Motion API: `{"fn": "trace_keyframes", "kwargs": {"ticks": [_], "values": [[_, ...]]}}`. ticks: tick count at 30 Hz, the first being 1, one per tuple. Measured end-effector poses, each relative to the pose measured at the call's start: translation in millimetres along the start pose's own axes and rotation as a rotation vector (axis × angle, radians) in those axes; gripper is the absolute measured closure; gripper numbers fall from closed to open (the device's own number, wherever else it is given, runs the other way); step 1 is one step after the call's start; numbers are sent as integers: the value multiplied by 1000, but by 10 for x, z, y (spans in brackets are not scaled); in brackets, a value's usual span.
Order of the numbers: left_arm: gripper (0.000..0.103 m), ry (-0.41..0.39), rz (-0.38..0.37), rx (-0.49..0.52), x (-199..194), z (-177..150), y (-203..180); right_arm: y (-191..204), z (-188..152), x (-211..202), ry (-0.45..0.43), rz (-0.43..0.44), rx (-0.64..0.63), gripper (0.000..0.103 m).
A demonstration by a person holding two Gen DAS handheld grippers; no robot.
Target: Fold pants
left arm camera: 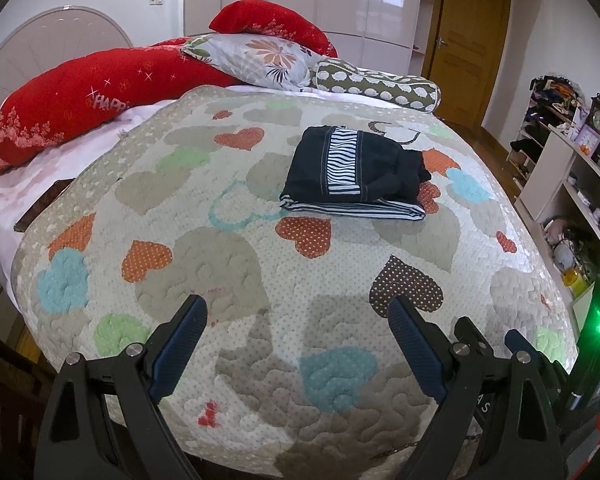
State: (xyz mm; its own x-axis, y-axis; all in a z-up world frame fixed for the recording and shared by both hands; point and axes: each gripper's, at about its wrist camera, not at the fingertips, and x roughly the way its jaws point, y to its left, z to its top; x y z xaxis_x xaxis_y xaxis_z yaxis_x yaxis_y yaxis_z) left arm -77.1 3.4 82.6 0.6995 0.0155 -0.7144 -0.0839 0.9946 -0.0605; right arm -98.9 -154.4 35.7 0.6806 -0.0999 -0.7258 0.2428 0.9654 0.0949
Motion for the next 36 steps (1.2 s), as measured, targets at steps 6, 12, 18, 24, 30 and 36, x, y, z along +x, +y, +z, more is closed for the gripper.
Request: {"fn": "trace_keyframes", "kwargs": {"ticks": [6,12,18,24,30,36], "values": [[12,9,-2,1,16,-7,-1,9,-9,10,2,1,-6,27],[12,21,-8,-6,40,-30,1,6,-10,15,4,1,-9,27],[12,26,-16,-6,47,-35,-5,7,-26,31,9,-2,-14,26],[12,32,-30,-6,56,-46,-21,20,-28,32,9,-3,-16,26],[12,23,-55,-9,30,-40,-12,19,-33,29,8,-3,-12,26],[12,-125,-27,-14,-226,-17,-4,24,-28,28,5,-4,-19,26]]}}
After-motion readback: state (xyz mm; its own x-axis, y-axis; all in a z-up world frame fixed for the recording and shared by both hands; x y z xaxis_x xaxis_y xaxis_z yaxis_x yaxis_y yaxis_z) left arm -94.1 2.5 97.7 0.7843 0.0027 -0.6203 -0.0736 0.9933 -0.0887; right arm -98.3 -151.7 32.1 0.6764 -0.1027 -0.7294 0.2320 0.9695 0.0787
